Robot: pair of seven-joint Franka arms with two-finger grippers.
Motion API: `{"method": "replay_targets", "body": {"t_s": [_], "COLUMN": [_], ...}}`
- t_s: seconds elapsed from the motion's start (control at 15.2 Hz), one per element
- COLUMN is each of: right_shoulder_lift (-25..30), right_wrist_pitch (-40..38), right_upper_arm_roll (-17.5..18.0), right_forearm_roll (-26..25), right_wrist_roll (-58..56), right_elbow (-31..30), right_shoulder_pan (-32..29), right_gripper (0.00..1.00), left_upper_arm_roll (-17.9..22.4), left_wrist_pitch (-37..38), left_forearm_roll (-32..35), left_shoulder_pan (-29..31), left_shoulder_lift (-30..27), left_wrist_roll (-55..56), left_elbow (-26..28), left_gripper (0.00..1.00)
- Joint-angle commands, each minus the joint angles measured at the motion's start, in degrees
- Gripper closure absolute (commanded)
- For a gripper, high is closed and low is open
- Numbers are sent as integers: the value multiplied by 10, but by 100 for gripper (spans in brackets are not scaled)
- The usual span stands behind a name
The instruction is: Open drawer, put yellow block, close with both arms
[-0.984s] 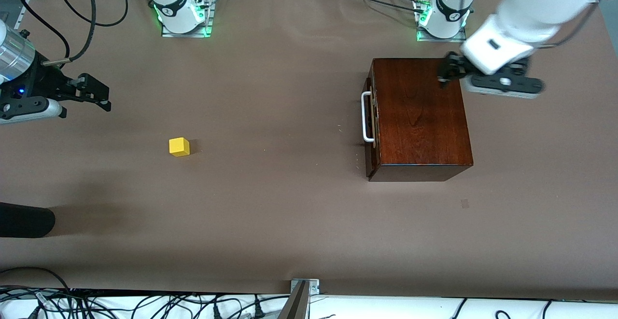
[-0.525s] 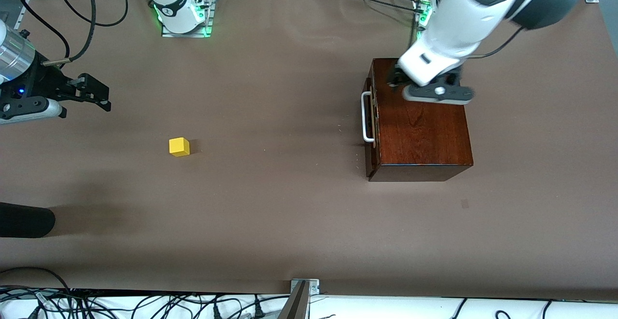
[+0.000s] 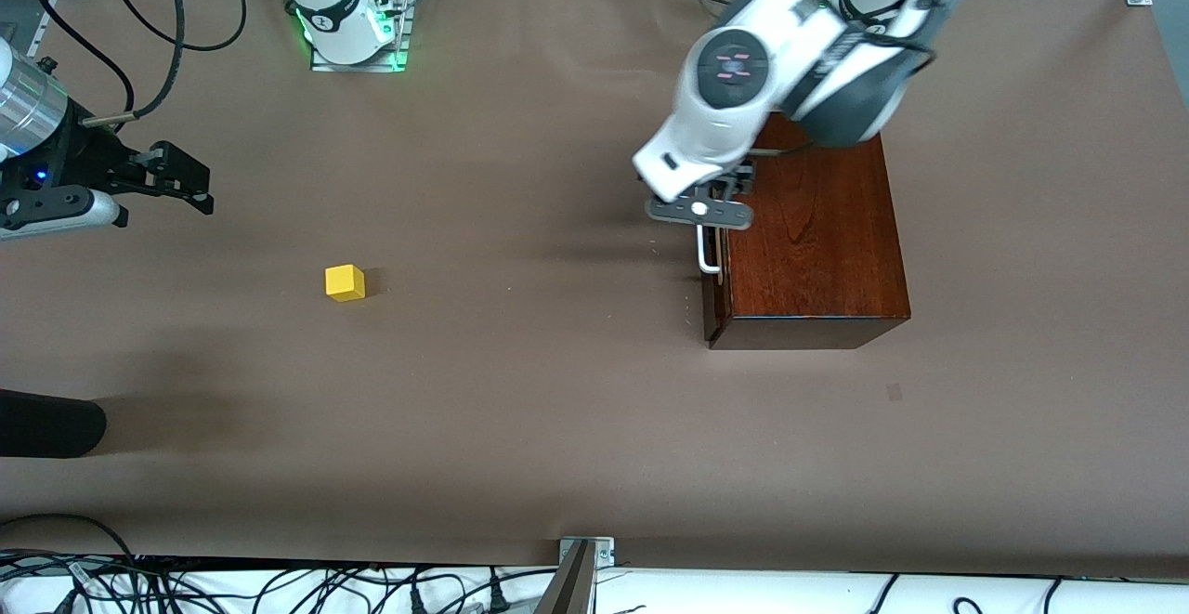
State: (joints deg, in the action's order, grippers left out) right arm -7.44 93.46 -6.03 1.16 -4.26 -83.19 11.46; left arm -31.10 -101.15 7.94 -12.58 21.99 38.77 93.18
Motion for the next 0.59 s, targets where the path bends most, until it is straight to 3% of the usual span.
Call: {"method": "replay_targets", "body": {"t_s": [0.0, 0.53], "right_shoulder_lift": [5, 5], "right_wrist_pitch": [2, 2], "right_upper_arm_roll": [3, 4], "right_forearm_roll": [2, 2], "right_wrist_roll": [6, 6], "right_elbow": [-2, -2], "right_shoulder_pan": [-4, -4], "right_gripper": [0, 0], "left_upper_arm_roll": [-2, -2], "left_wrist_pitch": [2, -46], "left_forearm_roll": [46, 53], "left_shoulder_pan": [-17, -22], "left_shoulder_lift": [17, 39], "left_wrist_roll": [32, 82], "left_elbow": [6, 54], "left_gripper": [0, 0]}}
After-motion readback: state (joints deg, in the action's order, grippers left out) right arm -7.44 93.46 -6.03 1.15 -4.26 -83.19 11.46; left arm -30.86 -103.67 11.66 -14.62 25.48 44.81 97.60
